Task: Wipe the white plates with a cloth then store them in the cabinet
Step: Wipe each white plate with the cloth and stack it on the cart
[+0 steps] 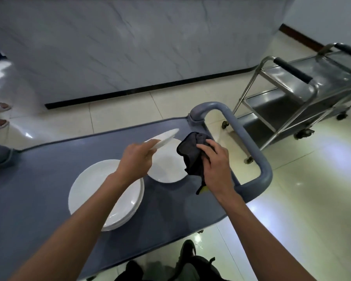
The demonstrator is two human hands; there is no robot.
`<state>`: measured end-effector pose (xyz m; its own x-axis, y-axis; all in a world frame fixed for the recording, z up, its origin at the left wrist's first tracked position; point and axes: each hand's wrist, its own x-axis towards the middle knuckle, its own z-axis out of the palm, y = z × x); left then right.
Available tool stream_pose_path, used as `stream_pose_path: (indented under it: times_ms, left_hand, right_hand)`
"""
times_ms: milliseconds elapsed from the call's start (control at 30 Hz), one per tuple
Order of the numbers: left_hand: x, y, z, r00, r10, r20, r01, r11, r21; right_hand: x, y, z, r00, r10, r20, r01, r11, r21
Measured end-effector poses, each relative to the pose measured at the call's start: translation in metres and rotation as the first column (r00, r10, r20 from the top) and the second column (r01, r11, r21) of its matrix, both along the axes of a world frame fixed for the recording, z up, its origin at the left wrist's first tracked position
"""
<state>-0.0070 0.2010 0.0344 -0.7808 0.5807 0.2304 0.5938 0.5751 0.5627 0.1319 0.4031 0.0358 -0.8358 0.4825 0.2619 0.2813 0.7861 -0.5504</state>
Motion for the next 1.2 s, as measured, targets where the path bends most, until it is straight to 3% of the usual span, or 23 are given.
stream_pose_path:
  times_ms: [133, 300, 533, 700, 867, 1200]
  left_hand:
    - [0.004, 0.028, -0.014, 0.995, -0.036, -0.089, 0.016, 0.978, -0.207]
    - [0.012, 0.045, -0.039, 0.995, -0.056, -0.081, 0.026, 0.943, -0.331]
    - [0.027, 0.056, -0.071, 0.969, -0.162, -0.188, 0.098, 0.945, -0.311]
    - [0.038, 0.065, -0.084, 0.941, -0.283, -0.184, 0.199, 0.906, -0.374]
    - [0.050, 0.074, -0.098, 0.958, -0.268, -0.100, 0.196, 0.869, -0.454]
    - [0.064, 0.086, -0.108, 0.978, -0.194, -0.074, 0.136, 0.869, -0.476]
  right_hand:
    - [0.005, 0.021, -0.004, 0.998, 0.039, 0.051, -0.038, 0.999, -0.026]
    - [0.000, 0.041, -0.009, 0.991, 0.114, 0.076, -0.112, 0.993, -0.036]
    - [-0.008, 0.058, -0.019, 0.976, 0.204, 0.075, -0.198, 0.977, -0.080]
    - [-0.007, 0.065, -0.025, 0.970, 0.237, 0.061, -0.229, 0.967, -0.115]
    - [-0.001, 0.073, -0.030, 0.964, 0.258, 0.059, -0.249, 0.960, -0.127]
    - [0.009, 0.091, -0.034, 0.943, 0.297, 0.149, -0.274, 0.949, -0.157]
